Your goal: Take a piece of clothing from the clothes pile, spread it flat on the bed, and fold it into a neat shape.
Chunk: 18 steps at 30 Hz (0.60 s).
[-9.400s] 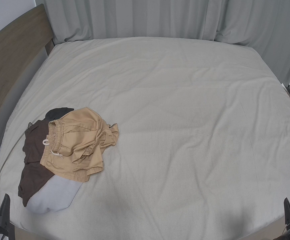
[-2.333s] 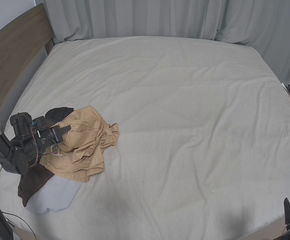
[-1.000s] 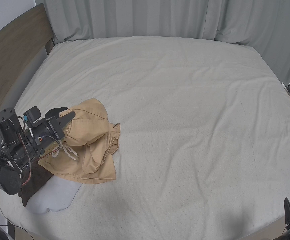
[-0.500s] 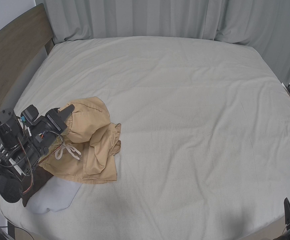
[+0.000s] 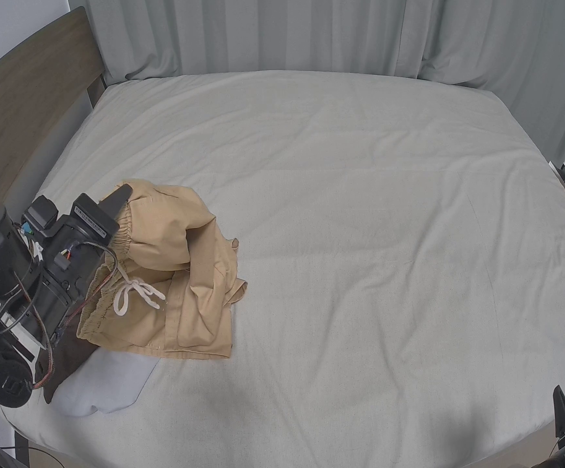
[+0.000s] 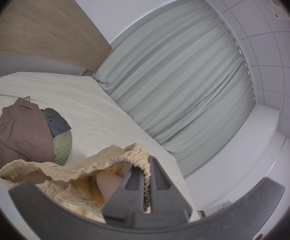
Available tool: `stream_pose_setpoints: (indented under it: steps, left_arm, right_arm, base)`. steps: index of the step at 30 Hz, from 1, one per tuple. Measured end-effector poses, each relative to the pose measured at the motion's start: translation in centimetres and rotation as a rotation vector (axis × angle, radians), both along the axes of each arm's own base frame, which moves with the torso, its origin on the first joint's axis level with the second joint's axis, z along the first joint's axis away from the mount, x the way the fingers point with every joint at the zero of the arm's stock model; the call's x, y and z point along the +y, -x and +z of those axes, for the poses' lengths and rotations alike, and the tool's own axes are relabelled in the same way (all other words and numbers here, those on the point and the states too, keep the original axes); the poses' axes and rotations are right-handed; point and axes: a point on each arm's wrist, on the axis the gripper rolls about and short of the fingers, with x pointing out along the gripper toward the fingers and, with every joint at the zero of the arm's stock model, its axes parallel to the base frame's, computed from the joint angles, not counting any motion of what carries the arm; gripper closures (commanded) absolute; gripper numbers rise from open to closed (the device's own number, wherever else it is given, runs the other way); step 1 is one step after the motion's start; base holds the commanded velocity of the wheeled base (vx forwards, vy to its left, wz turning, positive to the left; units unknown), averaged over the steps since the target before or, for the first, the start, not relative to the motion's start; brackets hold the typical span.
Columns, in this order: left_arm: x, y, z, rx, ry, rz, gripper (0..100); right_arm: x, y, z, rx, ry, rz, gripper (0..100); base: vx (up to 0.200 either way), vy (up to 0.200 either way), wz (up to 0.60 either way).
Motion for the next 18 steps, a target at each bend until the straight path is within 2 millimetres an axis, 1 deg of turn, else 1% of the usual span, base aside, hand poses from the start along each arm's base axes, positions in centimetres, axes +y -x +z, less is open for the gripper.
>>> stream_pose_setpoints:
  steps: [5,13,18]
  left_arm:
    - [-0.4,0.8,0.7,-0.010,0.026,-0.015,100]
    - [-0.6,2.5,2.0,0.046,0.132,-0.071,100]
    - [-0.6,3.5,3.7,0.031,0.169,-0.096,100]
  right_arm:
    - [0.0,0.0,0.0,0.000,0.000,0.000,0]
    - [0.0,0.0,0.0,0.000,0.000,-0.001,0]
    - [0.0,0.0,0.0,0.000,0.000,-0.001,0]
  base:
    - [0.000,0.000,0.00]
    - [0.000,0.000,0.00]
    - [0.000,0.000,0.00]
